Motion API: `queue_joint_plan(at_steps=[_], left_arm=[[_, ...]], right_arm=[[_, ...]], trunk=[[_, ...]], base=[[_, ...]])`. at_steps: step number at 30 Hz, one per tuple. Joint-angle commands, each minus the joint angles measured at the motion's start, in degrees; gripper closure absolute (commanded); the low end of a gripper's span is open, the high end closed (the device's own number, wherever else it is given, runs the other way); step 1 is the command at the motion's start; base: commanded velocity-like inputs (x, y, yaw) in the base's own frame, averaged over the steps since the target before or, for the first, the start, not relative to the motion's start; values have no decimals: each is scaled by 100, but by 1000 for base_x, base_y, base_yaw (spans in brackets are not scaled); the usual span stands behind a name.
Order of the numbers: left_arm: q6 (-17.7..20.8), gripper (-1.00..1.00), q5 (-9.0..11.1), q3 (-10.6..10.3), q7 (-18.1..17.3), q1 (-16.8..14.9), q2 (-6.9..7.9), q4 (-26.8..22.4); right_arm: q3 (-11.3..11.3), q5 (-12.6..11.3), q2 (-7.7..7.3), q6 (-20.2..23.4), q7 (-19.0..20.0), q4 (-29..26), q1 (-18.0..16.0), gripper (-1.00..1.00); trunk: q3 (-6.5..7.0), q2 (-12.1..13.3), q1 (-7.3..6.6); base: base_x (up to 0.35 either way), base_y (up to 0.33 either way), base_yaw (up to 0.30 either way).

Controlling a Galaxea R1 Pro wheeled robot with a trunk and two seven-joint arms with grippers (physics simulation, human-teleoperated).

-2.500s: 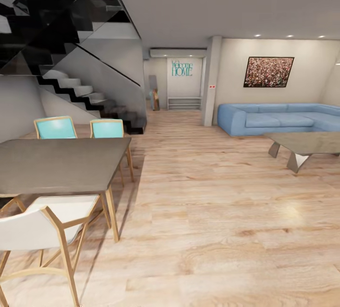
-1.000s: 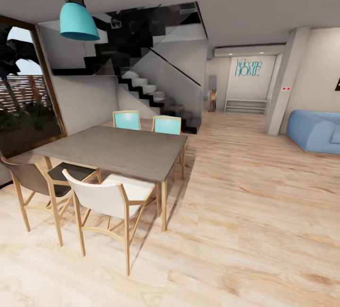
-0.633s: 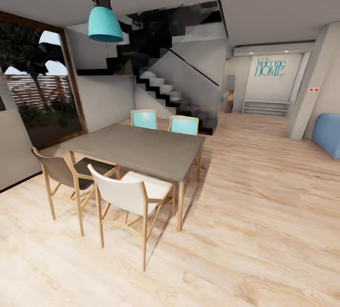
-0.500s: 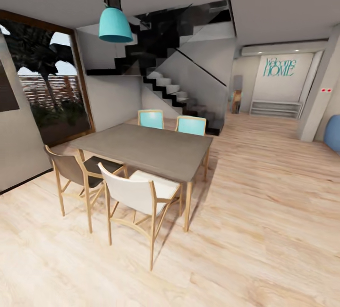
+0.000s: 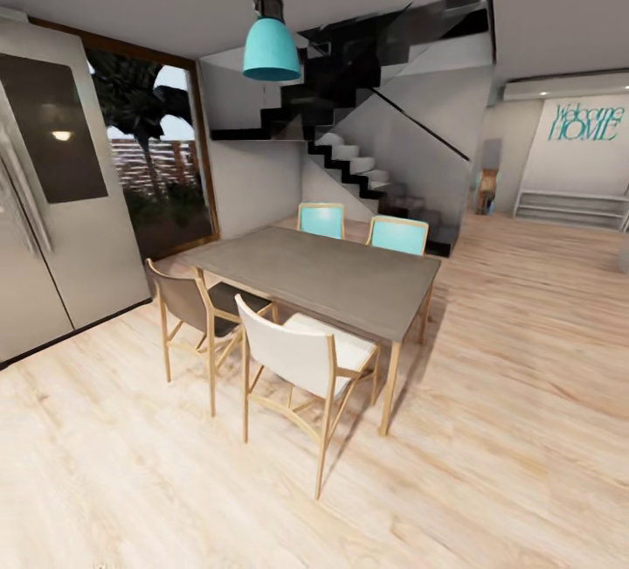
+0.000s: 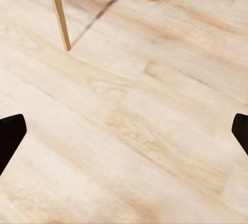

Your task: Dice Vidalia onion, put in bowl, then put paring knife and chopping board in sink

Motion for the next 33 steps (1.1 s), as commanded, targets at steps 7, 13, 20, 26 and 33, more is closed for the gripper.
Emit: queue_joint_plan(at_steps=[7,13,20,26,33], left_arm=[[-7,-100,3,4,2,3,0,-8],[-7,-100,5,4,2,5,0,-7],[-7,-100,8,3,2,4,0,-5],[-7,-100,11,-2,2,1,0,0],[-7,-100,11,-4,2,5,0,1]], right_arm=[[-1,2,1,-19,-2,8,-3,-100],[-1,4,1,-19,-2,7,-3,-100],[-1,5,1,-22,-2,10,-3,-100],[-1,8,1,-20,-2,9,-3,-100],[-1,3,1,-14,-2,12,-3,-100]], trunk=[[-5,-3,0],[-5,-3,0],[-5,-3,0],[-5,-3,0],[-5,-3,0]], base=[[0,1,282],[0,0,282],[0,0,282],[0,0,282],[0,0,282]])
